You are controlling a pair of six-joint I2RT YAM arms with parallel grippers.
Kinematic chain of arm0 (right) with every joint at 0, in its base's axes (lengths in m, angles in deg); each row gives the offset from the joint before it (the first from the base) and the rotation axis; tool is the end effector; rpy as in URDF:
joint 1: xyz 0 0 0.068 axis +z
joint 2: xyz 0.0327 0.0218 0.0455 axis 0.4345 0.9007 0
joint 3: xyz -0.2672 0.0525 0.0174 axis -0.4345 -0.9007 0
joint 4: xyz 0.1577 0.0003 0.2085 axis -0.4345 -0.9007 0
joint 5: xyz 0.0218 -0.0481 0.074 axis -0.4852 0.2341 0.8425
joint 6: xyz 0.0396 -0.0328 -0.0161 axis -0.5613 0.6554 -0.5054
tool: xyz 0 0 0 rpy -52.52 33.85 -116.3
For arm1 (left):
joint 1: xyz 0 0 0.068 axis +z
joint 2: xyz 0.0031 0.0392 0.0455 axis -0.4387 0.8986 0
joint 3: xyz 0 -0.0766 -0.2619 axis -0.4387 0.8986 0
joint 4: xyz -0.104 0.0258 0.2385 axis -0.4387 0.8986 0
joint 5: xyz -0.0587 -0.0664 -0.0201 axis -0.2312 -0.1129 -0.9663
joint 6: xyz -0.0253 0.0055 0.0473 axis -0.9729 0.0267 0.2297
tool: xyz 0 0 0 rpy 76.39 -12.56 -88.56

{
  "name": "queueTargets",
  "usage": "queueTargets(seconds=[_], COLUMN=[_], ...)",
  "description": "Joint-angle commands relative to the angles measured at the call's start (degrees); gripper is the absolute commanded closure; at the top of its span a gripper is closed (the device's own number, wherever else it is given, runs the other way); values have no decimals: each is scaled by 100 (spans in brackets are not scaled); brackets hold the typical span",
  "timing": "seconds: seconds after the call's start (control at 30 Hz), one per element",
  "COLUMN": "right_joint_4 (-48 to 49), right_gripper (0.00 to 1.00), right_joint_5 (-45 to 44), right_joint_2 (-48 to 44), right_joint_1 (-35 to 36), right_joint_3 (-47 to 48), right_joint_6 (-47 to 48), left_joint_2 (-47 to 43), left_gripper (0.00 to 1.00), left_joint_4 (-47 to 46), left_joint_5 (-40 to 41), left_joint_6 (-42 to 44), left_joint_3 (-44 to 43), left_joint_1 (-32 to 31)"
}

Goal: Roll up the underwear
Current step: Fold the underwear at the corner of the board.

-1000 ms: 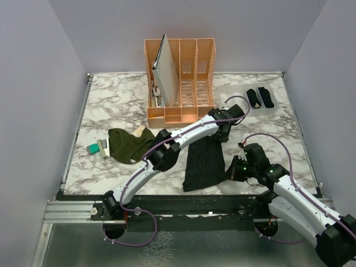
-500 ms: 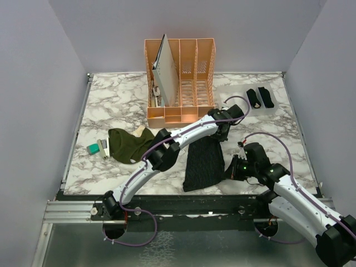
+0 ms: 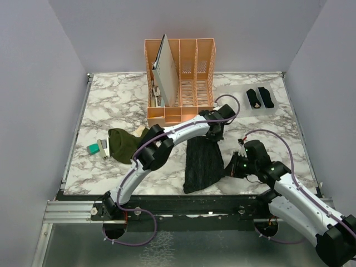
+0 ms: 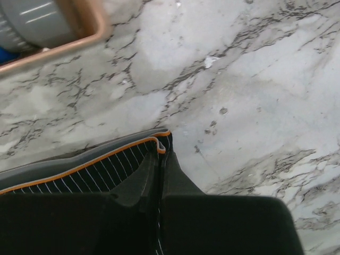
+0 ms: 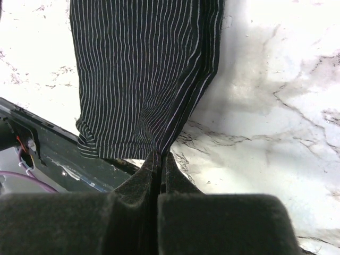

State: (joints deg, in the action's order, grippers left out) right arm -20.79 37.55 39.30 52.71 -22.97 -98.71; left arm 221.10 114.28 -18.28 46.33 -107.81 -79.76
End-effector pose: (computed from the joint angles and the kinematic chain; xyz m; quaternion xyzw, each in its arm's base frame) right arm 0.1258 0.0758 0.1820 0.0261 0.9314 0.2960 0.2102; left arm 0.3114 -0.4158 0.1731 0.1184 0.9615 -0.1193 0.2173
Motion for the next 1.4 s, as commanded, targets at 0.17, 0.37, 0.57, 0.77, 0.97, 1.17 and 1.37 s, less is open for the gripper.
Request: queueTargets(seconds=[0.17, 0.37, 0.57, 0.77, 0.97, 1.17, 1.37], right_joint_4=[-283, -306, -303, -432, -572, -650, -783], right_gripper=[100, 100, 100, 100, 100, 100, 100], right_joint_5=[-157, -126, -211, -692, -905, -1147, -1688], right_joint_2=[132, 365, 546, 887, 1078, 1273, 1554], right_joint_1=[51, 100, 313, 714, 835, 1241, 1812], right_joint_3=[260, 446, 594, 1011, 1261, 1446, 1706], right_joint_6=[-29, 43, 33, 63, 197, 181, -5], left_joint_2=[-1095, -1617, -2145, -2432, -2754, -3183, -3396], left_gripper=[100, 100, 100, 100, 100, 100, 100], left_joint_4=[-1412, -2206, -3153, -4108, -4555, -5315, -5749], left_joint_5=[-790, -1120, -1561, -2076, -2125, -2177, -2280], left_joint_6=[-382, -620, -904, -1186, -1361, -1519, -1568], left_joint_3=[1924, 2699, 3529, 3990, 4445, 5153, 5623], left_joint_1=[498, 652, 844, 931, 1001, 1126, 1219])
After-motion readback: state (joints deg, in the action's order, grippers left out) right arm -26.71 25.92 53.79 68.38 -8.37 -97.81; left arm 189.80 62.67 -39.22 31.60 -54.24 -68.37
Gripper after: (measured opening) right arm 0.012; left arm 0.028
